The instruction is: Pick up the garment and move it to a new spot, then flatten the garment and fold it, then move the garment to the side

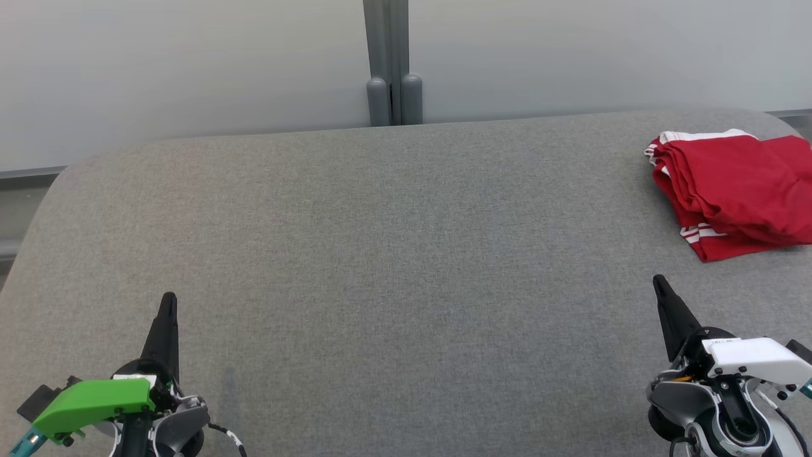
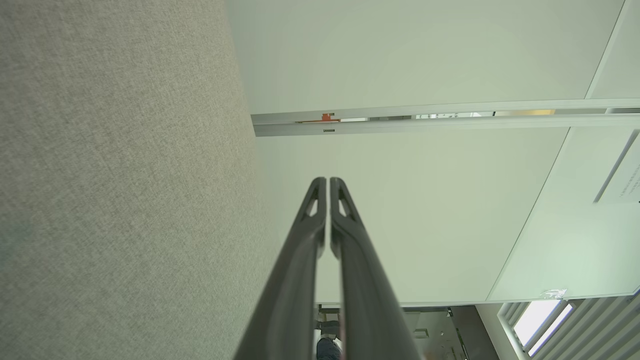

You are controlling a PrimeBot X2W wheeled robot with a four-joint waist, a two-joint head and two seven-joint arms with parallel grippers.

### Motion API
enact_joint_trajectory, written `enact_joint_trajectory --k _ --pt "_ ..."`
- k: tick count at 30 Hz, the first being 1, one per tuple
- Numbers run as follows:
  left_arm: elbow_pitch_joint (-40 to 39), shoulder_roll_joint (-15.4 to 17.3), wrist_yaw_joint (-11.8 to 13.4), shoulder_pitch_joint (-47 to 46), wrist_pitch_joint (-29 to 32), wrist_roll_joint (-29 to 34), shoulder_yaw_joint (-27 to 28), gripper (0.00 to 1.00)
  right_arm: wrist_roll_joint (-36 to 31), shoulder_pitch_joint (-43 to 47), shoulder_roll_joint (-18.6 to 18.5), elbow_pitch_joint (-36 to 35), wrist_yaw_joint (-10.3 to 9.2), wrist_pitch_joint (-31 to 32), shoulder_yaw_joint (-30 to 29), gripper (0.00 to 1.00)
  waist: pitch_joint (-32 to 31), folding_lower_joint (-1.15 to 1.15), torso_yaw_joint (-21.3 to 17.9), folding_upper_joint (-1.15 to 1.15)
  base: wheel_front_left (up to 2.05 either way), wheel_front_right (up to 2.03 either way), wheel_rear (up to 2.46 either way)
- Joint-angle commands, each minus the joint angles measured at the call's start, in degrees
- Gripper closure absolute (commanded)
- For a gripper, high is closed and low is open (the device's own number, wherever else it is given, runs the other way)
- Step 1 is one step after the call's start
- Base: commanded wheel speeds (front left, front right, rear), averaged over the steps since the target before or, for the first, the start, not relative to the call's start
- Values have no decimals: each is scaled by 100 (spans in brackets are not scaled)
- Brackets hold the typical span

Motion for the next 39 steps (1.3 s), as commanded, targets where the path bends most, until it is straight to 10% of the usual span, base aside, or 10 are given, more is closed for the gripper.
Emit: enact_joint_trajectory --k 1,39 --pt "-15 21 -32 -61 19 -12 15 100 36 -37 -5 13 2 23 -7 100 0 0 0 0 0 0 0" --pt "-16 21 -33 -61 18 -12 14 100 39 -37 -5 12 2 20 -4 100 0 0 0 0 0 0 0"
